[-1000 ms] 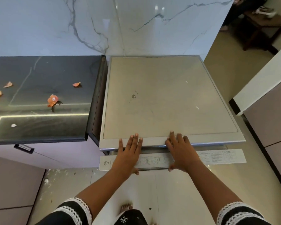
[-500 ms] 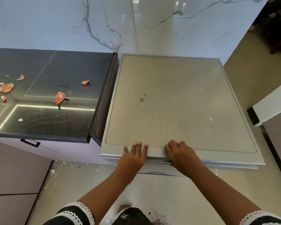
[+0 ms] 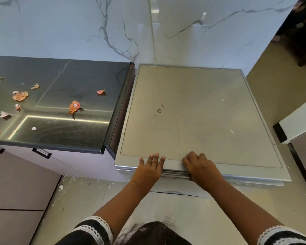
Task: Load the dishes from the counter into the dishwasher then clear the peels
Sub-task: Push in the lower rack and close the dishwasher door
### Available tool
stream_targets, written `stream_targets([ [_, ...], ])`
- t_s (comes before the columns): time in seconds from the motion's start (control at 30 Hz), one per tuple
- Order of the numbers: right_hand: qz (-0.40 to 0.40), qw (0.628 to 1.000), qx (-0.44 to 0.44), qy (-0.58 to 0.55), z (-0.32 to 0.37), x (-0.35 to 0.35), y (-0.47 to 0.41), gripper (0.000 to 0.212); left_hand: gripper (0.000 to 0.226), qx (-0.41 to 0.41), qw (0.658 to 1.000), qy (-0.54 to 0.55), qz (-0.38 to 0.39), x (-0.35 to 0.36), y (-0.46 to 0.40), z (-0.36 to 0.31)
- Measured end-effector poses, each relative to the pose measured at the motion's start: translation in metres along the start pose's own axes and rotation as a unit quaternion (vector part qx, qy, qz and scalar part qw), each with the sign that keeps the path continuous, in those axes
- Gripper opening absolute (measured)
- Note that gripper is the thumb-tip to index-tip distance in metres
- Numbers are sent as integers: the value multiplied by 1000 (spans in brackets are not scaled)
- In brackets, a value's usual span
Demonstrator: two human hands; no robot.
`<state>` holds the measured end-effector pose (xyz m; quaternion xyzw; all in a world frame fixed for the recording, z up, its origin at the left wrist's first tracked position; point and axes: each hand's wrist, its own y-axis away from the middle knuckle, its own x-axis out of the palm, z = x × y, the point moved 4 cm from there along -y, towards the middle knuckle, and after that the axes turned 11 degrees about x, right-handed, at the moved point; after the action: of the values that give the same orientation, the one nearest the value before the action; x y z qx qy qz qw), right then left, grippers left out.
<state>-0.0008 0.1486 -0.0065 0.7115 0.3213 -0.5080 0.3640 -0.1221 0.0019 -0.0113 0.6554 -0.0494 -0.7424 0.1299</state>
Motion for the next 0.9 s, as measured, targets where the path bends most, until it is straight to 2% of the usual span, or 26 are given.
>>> stream_targets([
  [0.07,-17,1000,-2,3,2,-4,0,60,89,4,1000,23,-15,-12,2,2],
  [0.13,-28,1000,2,0,4,-7,5,58,77,32,999,34,17,-9,5,3],
  [0.23,5,1000,19,5,6,-25,14,68,74,63,994,82,25,-23,9,16],
  [0.3,61,998,27,4,6,-41,20,72,74,96,989,102,41,-27,15,25],
  [0.4,77,996,52,-18,1,-56,15,60,70,103,980,165,38,-33,20,40],
  [0.47,58,996,64,-28,1,-72,7,57,70,96,980,172,-4,-43,16,52],
  [0.57,-23,998,61,7,3,-104,-16,74,79,68,988,101,-91,-74,1,75],
  [0.7,-121,990,70,31,6,-174,-52,87,87,27,971,19,-237,-145,-13,114],
  [0.9,-209,971,116,31,4,-274,-94,88,88,-74,943,-36,-321,-228,-25,194],
])
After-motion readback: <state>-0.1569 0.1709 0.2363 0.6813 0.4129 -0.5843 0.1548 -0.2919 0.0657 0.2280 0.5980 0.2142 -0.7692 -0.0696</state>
